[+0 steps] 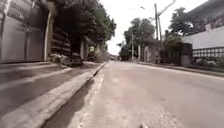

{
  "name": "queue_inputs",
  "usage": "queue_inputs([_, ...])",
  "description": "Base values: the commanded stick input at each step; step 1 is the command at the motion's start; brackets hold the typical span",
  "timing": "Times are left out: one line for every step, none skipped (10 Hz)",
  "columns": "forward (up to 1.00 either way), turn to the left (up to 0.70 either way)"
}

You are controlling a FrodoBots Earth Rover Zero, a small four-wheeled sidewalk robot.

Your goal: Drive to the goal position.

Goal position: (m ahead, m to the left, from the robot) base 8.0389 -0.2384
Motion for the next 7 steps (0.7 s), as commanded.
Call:
queue_inputs([0.70, 0.00])
queue_inputs([0.70, 0.00])
queue_inputs([0.70, 0.00])
queue_inputs([0.70, 0.00])
queue_inputs([0.70, 0.00])
queue_inputs([0.70, 0.00])
queue_inputs([0.70, 0.00])
